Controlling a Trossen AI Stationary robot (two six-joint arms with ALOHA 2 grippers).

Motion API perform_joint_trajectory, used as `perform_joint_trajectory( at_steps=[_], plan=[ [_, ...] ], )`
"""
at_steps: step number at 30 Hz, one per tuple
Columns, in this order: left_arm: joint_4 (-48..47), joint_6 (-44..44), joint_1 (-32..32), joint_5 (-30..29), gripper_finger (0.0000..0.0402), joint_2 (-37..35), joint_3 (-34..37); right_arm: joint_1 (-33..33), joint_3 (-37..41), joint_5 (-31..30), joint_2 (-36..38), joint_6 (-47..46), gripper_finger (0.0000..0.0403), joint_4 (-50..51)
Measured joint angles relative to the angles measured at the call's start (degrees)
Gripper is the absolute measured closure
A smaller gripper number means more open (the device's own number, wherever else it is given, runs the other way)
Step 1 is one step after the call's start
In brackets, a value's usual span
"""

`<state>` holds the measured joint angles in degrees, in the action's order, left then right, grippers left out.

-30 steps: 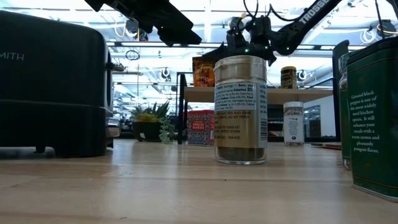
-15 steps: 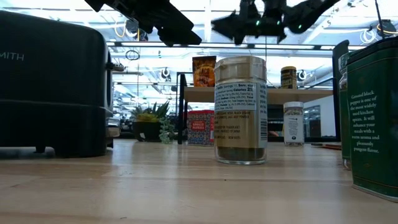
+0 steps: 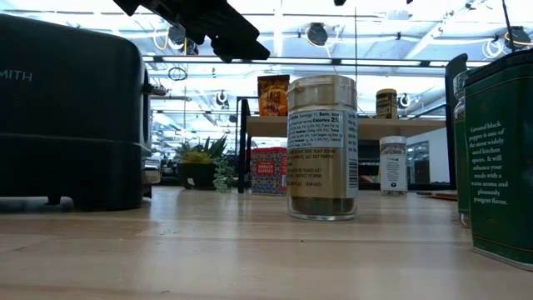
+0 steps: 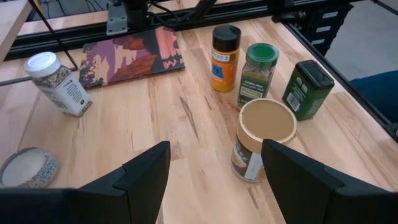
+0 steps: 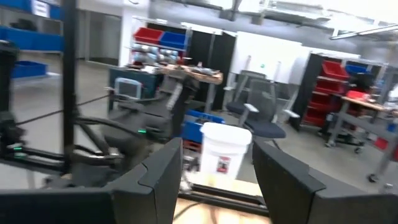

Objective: Shelf spices
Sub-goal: Put the black seasoning bottle on the shelf

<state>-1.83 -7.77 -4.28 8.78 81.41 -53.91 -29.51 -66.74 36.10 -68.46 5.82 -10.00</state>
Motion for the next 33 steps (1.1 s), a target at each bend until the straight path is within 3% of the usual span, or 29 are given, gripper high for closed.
perform_joint_trajectory(
  at_steps=[13,33],
  plan=[
    [-0.04,0.02,-1.79,-0.84,0.0139,0.0,0.0,8.76,0.0,-0.02,10.0,1.09,0.022,16.25],
    [-0.24,0.14,-3.51,-3.26,0.0139,0.0,0.0,20.11,-0.02,-1.24,13.72,0.28,0.022,35.2]
  ],
)
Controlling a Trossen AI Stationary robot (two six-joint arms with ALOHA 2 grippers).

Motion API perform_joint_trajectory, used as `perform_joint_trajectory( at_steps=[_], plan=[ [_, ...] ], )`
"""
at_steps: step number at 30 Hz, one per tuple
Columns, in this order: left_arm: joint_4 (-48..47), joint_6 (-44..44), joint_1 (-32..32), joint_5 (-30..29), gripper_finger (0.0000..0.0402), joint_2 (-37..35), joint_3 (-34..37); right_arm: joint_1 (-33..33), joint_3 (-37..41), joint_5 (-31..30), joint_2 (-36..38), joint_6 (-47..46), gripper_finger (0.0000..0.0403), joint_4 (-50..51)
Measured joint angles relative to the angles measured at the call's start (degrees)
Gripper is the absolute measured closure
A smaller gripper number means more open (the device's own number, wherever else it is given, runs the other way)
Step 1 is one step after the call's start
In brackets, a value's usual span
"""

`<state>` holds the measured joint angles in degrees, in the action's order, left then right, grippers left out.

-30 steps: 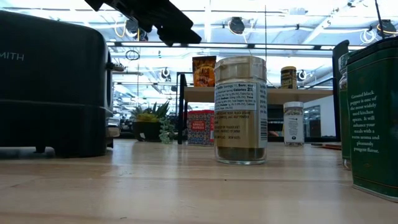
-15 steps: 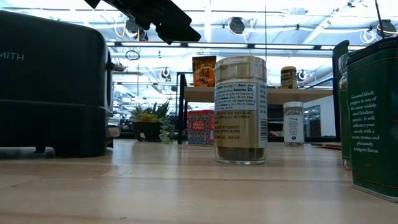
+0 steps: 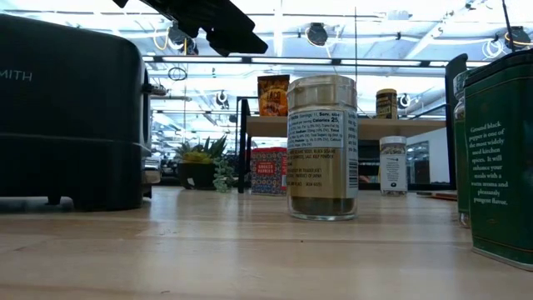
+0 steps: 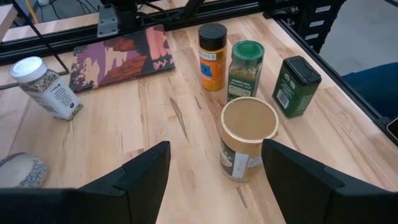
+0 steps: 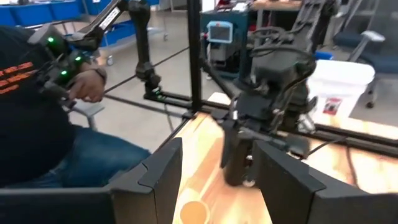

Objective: Shelf spices
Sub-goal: Put the black seasoning bottle on the shelf

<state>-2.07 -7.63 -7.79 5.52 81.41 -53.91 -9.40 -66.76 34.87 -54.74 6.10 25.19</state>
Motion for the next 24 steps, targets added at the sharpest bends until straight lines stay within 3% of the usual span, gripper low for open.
perform_joint_trajectory(
  at_steps=[8,24],
  plan=[
    [0.0,-0.16,0.0,0.0,0.0139,0.0,0.0,4.83,0.0,-3.0,0.0,-1.18,0.022,5.43],
    [-0.02,-0.25,0.04,-1.11,0.0139,0.0,0.0,16.82,-0.04,-18.26,-0.78,-10.48,0.022,15.63]
  ],
)
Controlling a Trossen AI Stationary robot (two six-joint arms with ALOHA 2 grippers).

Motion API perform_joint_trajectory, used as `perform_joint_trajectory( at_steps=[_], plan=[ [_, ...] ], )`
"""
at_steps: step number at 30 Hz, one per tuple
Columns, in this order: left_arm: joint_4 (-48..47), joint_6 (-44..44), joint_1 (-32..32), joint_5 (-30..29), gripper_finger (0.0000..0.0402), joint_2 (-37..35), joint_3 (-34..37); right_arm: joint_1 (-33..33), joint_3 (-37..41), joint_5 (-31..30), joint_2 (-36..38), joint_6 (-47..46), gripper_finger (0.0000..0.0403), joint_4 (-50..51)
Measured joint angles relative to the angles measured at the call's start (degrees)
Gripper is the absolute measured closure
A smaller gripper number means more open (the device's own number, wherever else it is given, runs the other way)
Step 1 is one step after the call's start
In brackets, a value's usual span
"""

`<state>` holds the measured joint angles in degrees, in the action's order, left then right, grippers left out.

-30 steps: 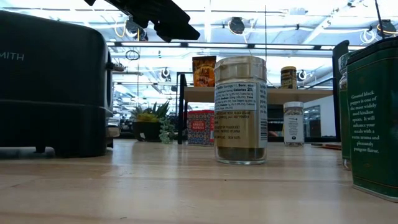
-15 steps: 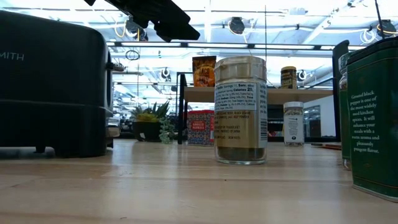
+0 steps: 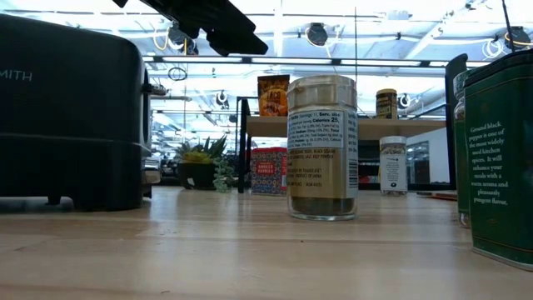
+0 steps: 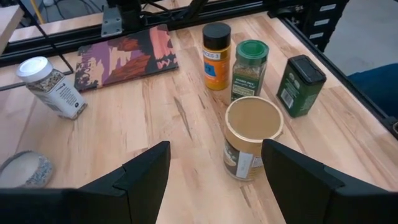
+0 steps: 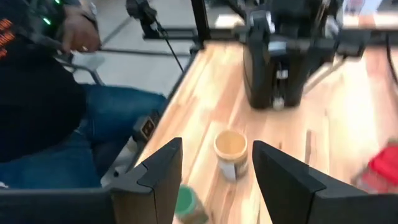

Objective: Shelf spices
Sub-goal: Put the black seasoning bottle on the shelf

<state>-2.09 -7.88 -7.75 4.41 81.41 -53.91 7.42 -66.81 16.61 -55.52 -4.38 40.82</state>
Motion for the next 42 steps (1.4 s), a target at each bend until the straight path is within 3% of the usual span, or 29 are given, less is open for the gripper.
perform_joint_trajectory(
  at_steps=[16,24,32,42],
  plan=[
    [-0.66,-0.04,0.0,-1.26,0.0139,0.0,0.0,15.77,0.0,-14.59,-8.31,-17.52,0.022,10.66],
    [-0.65,-0.04,0.0,-1.47,0.0139,0.0,0.0,23.04,0.0,-18.47,-14.75,-27.41,0.022,13.34],
    [-0.61,-0.04,0.0,-1.47,0.0139,0.0,0.0,25.89,0.0,-20.03,-19.57,-30.8,0.022,14.95],
    [-0.61,-0.04,0.0,-1.47,0.0139,0.0,0.0,26.59,0.02,-22.92,-19.85,-33.19,0.022,17.01]
  ],
)
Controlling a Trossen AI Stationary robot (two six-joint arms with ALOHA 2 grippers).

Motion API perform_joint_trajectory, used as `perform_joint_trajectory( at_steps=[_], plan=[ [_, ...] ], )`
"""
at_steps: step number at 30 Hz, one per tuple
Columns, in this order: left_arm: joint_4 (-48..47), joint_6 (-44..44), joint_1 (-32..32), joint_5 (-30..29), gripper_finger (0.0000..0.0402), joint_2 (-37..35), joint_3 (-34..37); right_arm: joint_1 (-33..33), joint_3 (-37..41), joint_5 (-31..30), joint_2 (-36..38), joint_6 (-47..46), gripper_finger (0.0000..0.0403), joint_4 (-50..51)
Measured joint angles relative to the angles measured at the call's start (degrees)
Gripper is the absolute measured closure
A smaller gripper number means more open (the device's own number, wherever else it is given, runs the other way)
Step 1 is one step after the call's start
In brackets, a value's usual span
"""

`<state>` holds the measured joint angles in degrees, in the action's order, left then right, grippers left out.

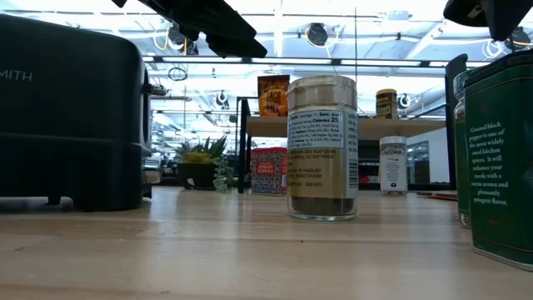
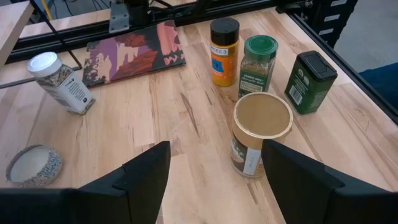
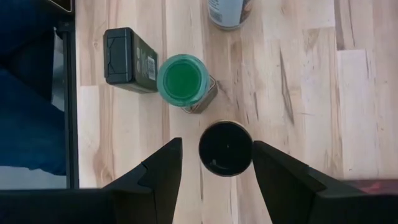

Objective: Shelf spices
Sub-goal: Put the black seasoning bottle on the shelf

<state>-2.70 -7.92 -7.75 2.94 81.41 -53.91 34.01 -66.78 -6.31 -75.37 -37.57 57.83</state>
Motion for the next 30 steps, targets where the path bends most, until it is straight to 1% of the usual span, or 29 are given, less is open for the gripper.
perform_joint_trajectory(
  at_steps=[6,10,13,17,22,24,27,30],
  plan=[
    [0.44,0.0,0.0,0.0,0.0139,0.0,0.0,1.47,0.01,-0.6,0.0,-4.35,0.022,2.41],
    [1.0,-0.39,0.0,-0.07,0.0139,0.0,0.0,4.53,0.04,-2.78,0.0,-10.17,0.022,4.17],
    [1.11,-1.33,0.0,-0.53,0.0139,0.0,0.0,7.45,0.91,-5.24,0.07,-15.18,0.022,3.21],
    [2.15,-1.88,0.11,-1.32,0.0139,0.0,0.02,11.3,5.37,-6.93,0.07,-22.86,0.022,-1.26],
    [3.05,-3.43,0.26,-1.42,0.0139,0.0,0.02,13.99,13.77,-7.18,0.04,-31.7,0.022,-10.59],
    [3.75,-3.86,0.28,-1.42,0.0139,0.0,0.02,14.33,16.86,-7.84,0.04,-34.18,0.022,-14.39],
    [4.08,-4.72,0.3,-1.42,0.0139,0.0,0.02,14.5,20.67,-11.16,0.04,-36.92,0.022,-18.45],
    [4.06,-4.87,0.54,-1.37,0.0139,0.0,0.02,14.47,23.74,-12.81,0.04,-38.42,0.022,-21.98]
  ],
)
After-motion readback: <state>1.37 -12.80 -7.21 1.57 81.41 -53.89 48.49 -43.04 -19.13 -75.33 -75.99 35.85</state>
